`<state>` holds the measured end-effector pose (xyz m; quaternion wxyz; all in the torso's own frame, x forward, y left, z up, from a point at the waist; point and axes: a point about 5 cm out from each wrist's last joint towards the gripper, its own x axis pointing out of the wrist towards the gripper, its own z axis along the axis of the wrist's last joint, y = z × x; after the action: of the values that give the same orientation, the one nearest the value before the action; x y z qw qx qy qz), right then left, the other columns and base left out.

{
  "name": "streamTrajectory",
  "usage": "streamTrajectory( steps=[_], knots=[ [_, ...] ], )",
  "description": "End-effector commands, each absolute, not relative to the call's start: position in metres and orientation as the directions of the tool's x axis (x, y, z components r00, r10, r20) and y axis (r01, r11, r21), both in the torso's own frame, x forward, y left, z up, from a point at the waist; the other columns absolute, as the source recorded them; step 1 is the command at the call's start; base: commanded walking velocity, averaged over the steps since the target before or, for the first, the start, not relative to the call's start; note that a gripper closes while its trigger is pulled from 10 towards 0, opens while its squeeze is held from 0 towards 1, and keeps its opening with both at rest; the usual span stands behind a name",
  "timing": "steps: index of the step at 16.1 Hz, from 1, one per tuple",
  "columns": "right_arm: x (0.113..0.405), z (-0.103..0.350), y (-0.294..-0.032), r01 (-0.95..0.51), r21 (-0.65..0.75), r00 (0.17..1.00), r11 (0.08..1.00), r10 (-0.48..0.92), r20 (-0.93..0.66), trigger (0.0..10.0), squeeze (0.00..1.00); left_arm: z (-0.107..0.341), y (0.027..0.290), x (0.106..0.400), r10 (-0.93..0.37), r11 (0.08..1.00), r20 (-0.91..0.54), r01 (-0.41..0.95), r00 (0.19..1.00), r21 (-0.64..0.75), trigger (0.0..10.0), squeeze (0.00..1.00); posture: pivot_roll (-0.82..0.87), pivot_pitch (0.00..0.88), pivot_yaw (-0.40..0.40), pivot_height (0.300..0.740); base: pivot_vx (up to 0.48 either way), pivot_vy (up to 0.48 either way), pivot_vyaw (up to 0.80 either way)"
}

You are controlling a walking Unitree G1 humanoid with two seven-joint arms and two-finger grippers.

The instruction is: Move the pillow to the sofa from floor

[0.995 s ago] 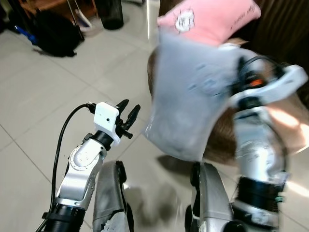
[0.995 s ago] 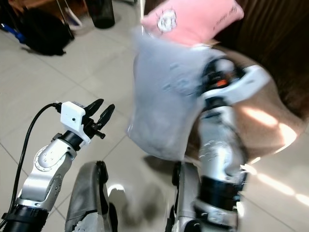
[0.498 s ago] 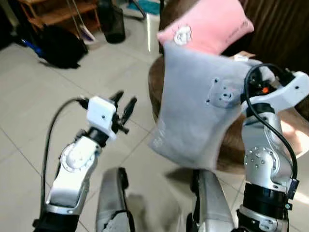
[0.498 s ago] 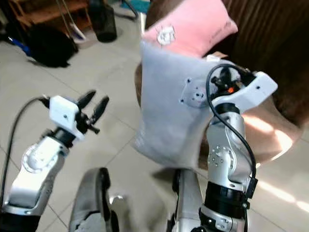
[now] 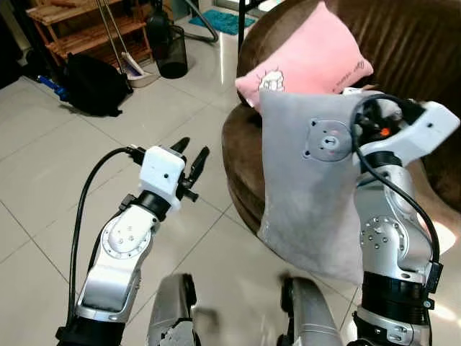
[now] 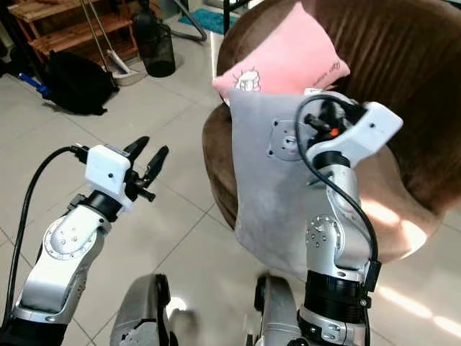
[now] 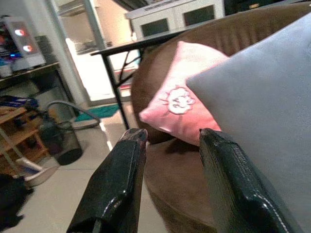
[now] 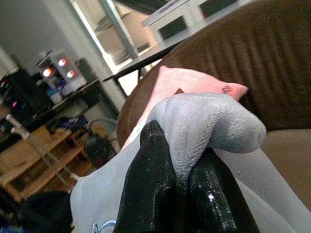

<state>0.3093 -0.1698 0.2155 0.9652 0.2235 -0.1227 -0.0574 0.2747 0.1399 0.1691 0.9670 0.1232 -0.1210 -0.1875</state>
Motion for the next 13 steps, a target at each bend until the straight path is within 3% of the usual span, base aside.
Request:
streamTrajectory(
  steps=[1,7,13],
  knots=[
    [0.309,0.228,-0.164,0.004,0.411,0.957,0.912,-0.123,0.264,10.0,0.0,0.169,0.148,0.275,-0.352,0.909,0.179,0.29,0.919,0.299,10.0,0.0,-0.01,0.008,-0.002,0.663,0.0,0.0,0.0],
    [0.311,0.223,-0.146,-0.084,0.376,0.967,0.923,-0.015,0.254,10.0,0.0,0.189,0.173,0.282,-0.228,0.947,0.242,0.157,0.943,0.28,10.0,0.0,0.03,0.018,-0.027,0.718,0.0,0.0,0.0],
    [0.31,0.218,-0.144,-0.091,0.351,0.968,0.932,0.001,0.249,10.0,0.0,0.187,0.165,0.285,-0.228,0.951,0.23,0.166,0.946,0.26,10.0,0.0,0.02,0.024,-0.02,0.74,0.0,0.0,0.0]
  ],
)
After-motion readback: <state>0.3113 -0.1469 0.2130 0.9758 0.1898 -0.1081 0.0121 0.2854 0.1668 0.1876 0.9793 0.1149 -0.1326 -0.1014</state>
